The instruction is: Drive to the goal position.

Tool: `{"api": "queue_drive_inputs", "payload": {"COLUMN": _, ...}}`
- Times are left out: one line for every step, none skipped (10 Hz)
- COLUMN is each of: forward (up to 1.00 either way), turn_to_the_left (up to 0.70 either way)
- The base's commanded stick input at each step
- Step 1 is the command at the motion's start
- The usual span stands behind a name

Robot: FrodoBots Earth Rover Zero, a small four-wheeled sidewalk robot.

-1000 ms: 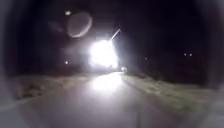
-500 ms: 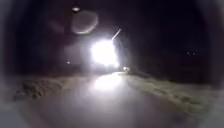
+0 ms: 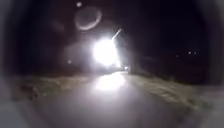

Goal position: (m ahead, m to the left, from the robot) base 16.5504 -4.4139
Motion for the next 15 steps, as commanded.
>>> {"api": "queue_drive_inputs", "payload": {"forward": 1.00, "turn_to_the_left": 0.00}}
{"api": "queue_drive_inputs", "payload": {"forward": 1.00, "turn_to_the_left": 0.00}}
{"api": "queue_drive_inputs", "payload": {"forward": 1.00, "turn_to_the_left": 0.00}}
{"api": "queue_drive_inputs", "payload": {"forward": 1.00, "turn_to_the_left": 0.00}}
{"api": "queue_drive_inputs", "payload": {"forward": 1.00, "turn_to_the_left": 0.00}}
{"api": "queue_drive_inputs", "payload": {"forward": 1.00, "turn_to_the_left": 0.00}}
{"api": "queue_drive_inputs", "payload": {"forward": 1.00, "turn_to_the_left": 0.00}}
{"api": "queue_drive_inputs", "payload": {"forward": 1.00, "turn_to_the_left": 0.00}}
{"api": "queue_drive_inputs", "payload": {"forward": 1.00, "turn_to_the_left": 0.00}}
{"api": "queue_drive_inputs", "payload": {"forward": 1.00, "turn_to_the_left": 0.00}}
{"api": "queue_drive_inputs", "payload": {"forward": 1.00, "turn_to_the_left": 0.00}}
{"api": "queue_drive_inputs", "payload": {"forward": 1.00, "turn_to_the_left": 0.00}}
{"api": "queue_drive_inputs", "payload": {"forward": 1.00, "turn_to_the_left": 0.00}}
{"api": "queue_drive_inputs", "payload": {"forward": 1.00, "turn_to_the_left": 0.00}}
{"api": "queue_drive_inputs", "payload": {"forward": 1.00, "turn_to_the_left": 0.00}}
